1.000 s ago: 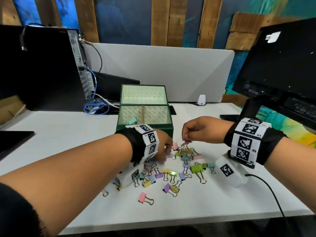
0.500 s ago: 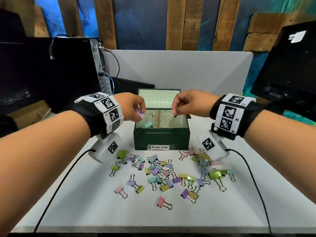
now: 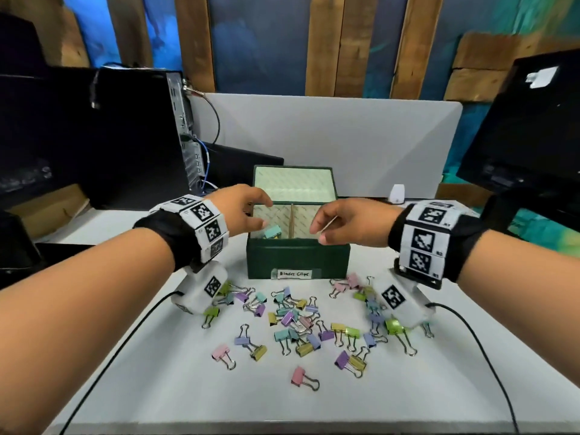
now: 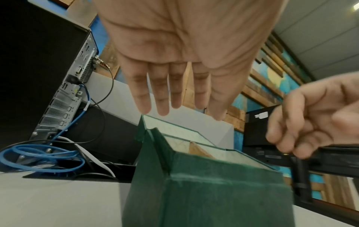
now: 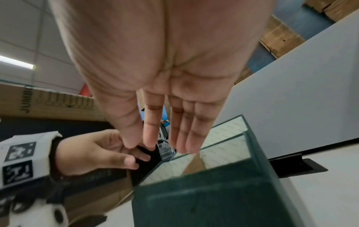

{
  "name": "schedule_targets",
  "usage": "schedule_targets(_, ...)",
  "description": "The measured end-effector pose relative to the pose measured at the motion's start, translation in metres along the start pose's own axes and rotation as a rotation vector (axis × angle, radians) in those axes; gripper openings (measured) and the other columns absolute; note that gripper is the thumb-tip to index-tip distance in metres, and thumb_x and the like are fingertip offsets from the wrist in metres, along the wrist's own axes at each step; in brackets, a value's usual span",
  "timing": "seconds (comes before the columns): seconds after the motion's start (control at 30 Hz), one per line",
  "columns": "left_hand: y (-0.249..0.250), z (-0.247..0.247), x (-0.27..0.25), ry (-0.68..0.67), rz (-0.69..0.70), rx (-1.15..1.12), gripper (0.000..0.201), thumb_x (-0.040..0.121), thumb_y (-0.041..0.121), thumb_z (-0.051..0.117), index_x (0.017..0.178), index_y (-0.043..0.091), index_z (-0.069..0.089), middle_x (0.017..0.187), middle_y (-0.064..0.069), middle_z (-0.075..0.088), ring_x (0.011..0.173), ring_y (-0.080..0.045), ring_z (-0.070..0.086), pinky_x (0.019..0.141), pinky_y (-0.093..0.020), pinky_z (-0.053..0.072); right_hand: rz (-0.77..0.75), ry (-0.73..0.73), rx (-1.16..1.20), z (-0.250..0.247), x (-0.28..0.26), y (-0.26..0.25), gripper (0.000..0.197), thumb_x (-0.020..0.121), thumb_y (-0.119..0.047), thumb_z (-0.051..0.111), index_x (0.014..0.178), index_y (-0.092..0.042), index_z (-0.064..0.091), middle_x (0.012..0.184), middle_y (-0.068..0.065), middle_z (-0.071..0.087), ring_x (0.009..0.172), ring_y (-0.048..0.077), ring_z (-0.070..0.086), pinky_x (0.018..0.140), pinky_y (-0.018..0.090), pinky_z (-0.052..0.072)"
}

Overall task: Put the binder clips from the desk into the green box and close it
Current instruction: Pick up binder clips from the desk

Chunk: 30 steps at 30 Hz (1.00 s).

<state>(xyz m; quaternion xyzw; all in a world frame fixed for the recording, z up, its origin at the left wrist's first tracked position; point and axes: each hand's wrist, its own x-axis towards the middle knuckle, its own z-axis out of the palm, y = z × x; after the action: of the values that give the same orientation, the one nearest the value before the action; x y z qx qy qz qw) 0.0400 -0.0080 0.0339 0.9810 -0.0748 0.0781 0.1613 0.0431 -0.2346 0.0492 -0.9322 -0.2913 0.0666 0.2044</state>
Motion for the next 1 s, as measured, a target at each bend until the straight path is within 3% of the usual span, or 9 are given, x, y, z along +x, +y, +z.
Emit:
schedule_targets(0.1, -0.003, -0.004, -0.027, -0.105, 0.046, -0.043, 0.028, 0.084, 0.023, 0.065, 0.111, 0.025, 0.062, 0.103, 0.007, 0.061, 0.093, -0.015, 0.063, 0.075, -0.019, 0.047, 0.009, -0.167, -0.111, 0.012, -0.015, 0.007, 0.018, 0.087, -0.029, 0.063, 0.105, -0.028, 0.063, 0.099, -0.010, 0.065, 0.091, 0.008, 0.059, 0.078, 0.016, 0.044)
schedule_targets(0.17, -0.009, -0.004, -0.042, -0.231, 0.011, 0.013, 0.023, 0.083, 0.024, 0.065, 0.105, 0.030, 0.062, 0.093, 0.012, 0.063, 0.082, -0.011, 0.061, 0.073, -0.019, 0.047, 0.011, -0.289, -0.202, 0.021, -0.020, 0.008, 0.022, 0.087, -0.033, 0.062, 0.108, -0.028, 0.062, 0.108, -0.007, 0.065, 0.098, 0.011, 0.059, 0.085, 0.022, 0.046)
schedule_targets(0.27, -0.021, 0.004, -0.059, -0.431, -0.118, 0.111, 0.024, 0.079, 0.031, 0.067, 0.101, 0.039, 0.061, 0.094, 0.012, 0.065, 0.092, -0.020, 0.067, 0.083, -0.029, 0.052, -0.004, -0.421, -0.320, 0.036, -0.017, 0.002, 0.034, 0.086, -0.039, 0.062, 0.118, -0.031, 0.057, 0.124, -0.009, 0.057, 0.107, 0.008, 0.052, 0.092, 0.024, 0.041)
schedule_targets(0.37, -0.027, 0.014, -0.072, -0.527, -0.190, 0.158, 0.036, 0.067, 0.048, 0.074, 0.097, 0.048, 0.055, 0.095, 0.018, 0.061, 0.095, -0.021, 0.069, 0.084, -0.028, 0.052, -0.053, -0.448, -0.378, 0.049, -0.004, -0.006, 0.045, 0.084, -0.044, 0.063, 0.127, -0.035, 0.051, 0.136, -0.008, 0.048, 0.120, 0.014, 0.048, 0.100, 0.030, 0.039)
schedule_targets(0.47, -0.023, 0.021, -0.082, -0.635, -0.196, 0.181, 0.067, 0.056, 0.060, 0.077, 0.115, 0.051, 0.047, 0.110, 0.022, 0.054, 0.095, -0.020, 0.068, 0.087, -0.028, 0.052, -0.060, -0.454, -0.344, 0.061, 0.007, -0.016, 0.064, 0.080, -0.052, 0.063, 0.138, -0.039, 0.039, 0.151, -0.007, 0.033, 0.134, 0.018, 0.039, 0.111, 0.036, 0.032)
schedule_targets(0.57, -0.013, 0.025, -0.085, -0.672, -0.131, 0.280, 0.095, 0.050, 0.065, 0.078, 0.133, 0.047, 0.036, 0.128, 0.016, 0.049, 0.097, -0.008, 0.054, 0.098, -0.026, 0.041, -0.037, -0.522, -0.393, 0.068, 0.014, -0.020, 0.082, 0.077, -0.057, 0.063, 0.146, -0.036, 0.024, 0.157, -0.004, 0.021, 0.143, 0.020, 0.025, 0.114, 0.038, 0.021)
schedule_targets(0.63, -0.007, 0.028, -0.084, -0.697, -0.101, 0.287, 0.099, 0.052, 0.062, 0.079, 0.137, 0.044, 0.032, 0.135, 0.013, 0.045, 0.098, -0.007, 0.048, 0.097, -0.026, 0.038, -0.043, -0.561, -0.413, 0.071, 0.015, -0.022, 0.086, 0.075, -0.058, 0.065, 0.147, -0.034, 0.023, 0.156, -0.003, 0.022, 0.142, 0.022, 0.025, 0.113, 0.038, 0.023)
schedule_targets(0.9, 0.005, 0.045, -0.079, -0.617, 0.066, 0.282, 0.067, 0.073, 0.040, 0.074, 0.132, 0.038, 0.043, 0.129, 0.007, 0.049, 0.081, -0.004, 0.046, 0.075, -0.019, 0.038, -0.077, -0.520, -0.476, 0.079, -0.003, -0.020, 0.073, 0.072, -0.057, 0.068, 0.135, -0.035, 0.039, 0.136, -0.003, 0.044, 0.120, 0.020, 0.048, 0.092, 0.032, 0.043)
schedule_targets(1.0, 0.003, 0.049, -0.076, -0.557, 0.071, 0.268, 0.054, 0.078, 0.041, 0.070, 0.127, 0.038, 0.048, 0.127, 0.006, 0.050, 0.080, -0.005, 0.046, 0.082, -0.022, 0.042, -0.083, -0.466, -0.480, 0.077, -0.008, -0.016, 0.064, 0.078, -0.056, 0.063, 0.134, -0.034, 0.041, 0.132, -0.001, 0.048, 0.115, 0.020, 0.051, 0.087, 0.030, 0.043)
